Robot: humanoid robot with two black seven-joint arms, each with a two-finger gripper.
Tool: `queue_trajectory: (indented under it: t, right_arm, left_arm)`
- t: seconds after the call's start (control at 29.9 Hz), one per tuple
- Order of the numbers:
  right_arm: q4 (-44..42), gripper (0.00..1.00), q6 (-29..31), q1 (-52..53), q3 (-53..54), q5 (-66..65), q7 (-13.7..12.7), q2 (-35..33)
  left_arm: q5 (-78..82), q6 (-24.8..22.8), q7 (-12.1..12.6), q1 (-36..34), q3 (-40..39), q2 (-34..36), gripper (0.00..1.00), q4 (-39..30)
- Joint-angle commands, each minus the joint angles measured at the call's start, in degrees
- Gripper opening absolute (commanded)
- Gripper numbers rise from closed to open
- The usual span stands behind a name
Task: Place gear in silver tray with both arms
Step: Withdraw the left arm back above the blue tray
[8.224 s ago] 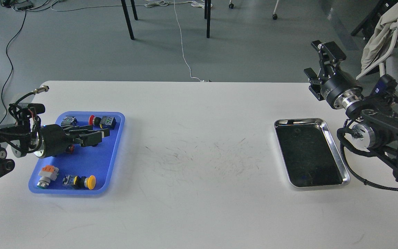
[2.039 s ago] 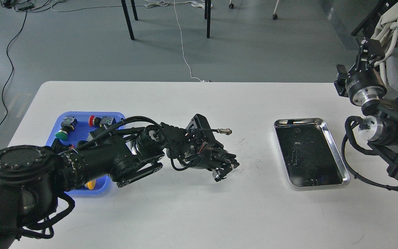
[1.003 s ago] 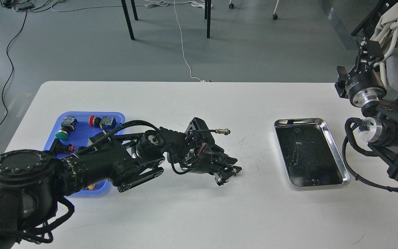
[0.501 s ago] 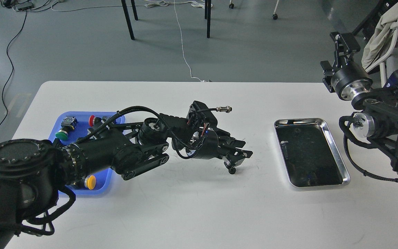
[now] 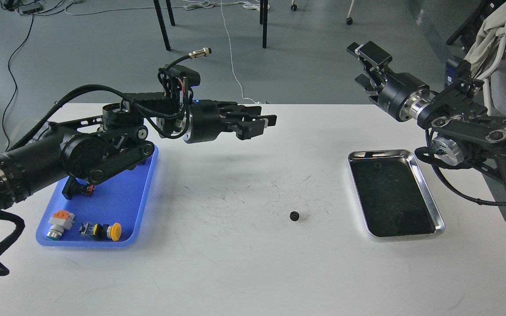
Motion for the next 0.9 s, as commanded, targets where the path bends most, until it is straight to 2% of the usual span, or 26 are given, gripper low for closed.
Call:
queue_trajectory:
  t: [0.0,0.1,0.33,0.57,0.74,0.87]
  right_arm:
    - [0.77,0.98,0.01,2.23,-1.79,-0.38,0.00,0.64]
    - [1.64,0.98,-0.07,3.99,-4.16,-0.38,0.00,1.78]
    - [3.40,0.98,0.97,8.99,-9.78,-4.59,0.00,3.18]
    - [3.84,0.98,7.74,14.71,-16.55,-11.01,0.00,6.61]
    - [6.47,0.98,14.33,17.79,-17.70,-17.07,0.00,6.88]
    - [6.92,0.98,14.87,18.23,-20.52,-24.38,0.00,8.55]
  left_arm:
    - [-6.11,0.36,-0.01,2.61,-0.21,4.76,0.74,-0.01]
    - [-13.24,0.62,-0.01,4.19,-0.39,7.32,0.86,0.34]
    - [-22.38,0.18,-0.01,6.48,-2.58,12.95,0.90,0.25]
    - [-32.06,-0.34,-0.01,8.59,-2.85,15.93,0.93,0.78]
    - [-38.81,-3.77,-0.01,9.47,-2.94,16.99,0.96,1.30]
    - [-44.55,-5.09,-0.01,9.82,-2.85,17.43,0.98,2.54]
